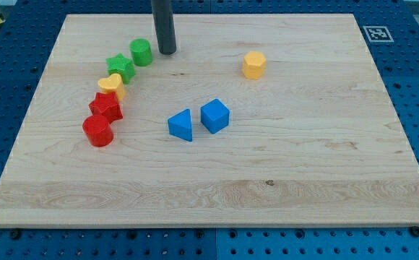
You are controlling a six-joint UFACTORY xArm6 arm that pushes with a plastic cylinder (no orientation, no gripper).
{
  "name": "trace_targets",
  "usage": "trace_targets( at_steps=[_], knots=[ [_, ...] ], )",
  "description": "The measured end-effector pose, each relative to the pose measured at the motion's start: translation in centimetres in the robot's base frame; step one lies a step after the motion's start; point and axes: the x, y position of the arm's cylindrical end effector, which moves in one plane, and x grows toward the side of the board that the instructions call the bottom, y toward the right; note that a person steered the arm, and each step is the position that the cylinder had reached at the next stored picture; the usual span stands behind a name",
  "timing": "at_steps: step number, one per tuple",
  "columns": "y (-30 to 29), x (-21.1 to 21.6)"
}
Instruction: Push the green circle into the green star
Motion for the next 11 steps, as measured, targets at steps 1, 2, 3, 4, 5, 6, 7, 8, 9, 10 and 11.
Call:
trace_targets(
  at_steps=[1, 2, 3, 4, 5, 6, 7, 8, 9, 10, 11],
  knots=[
    [-0.2, 0.7],
    [-0.5, 1.0],
    [-0.5, 1.0],
    [-1.2, 1.0],
    [-2.6, 1.0],
    [-4.0, 1.0],
    [-4.8, 1.0],
    [-5.0, 1.0],
    [-3.4, 0.7],
    [0.9, -1.1],
    [6.9, -2.6]
  ],
)
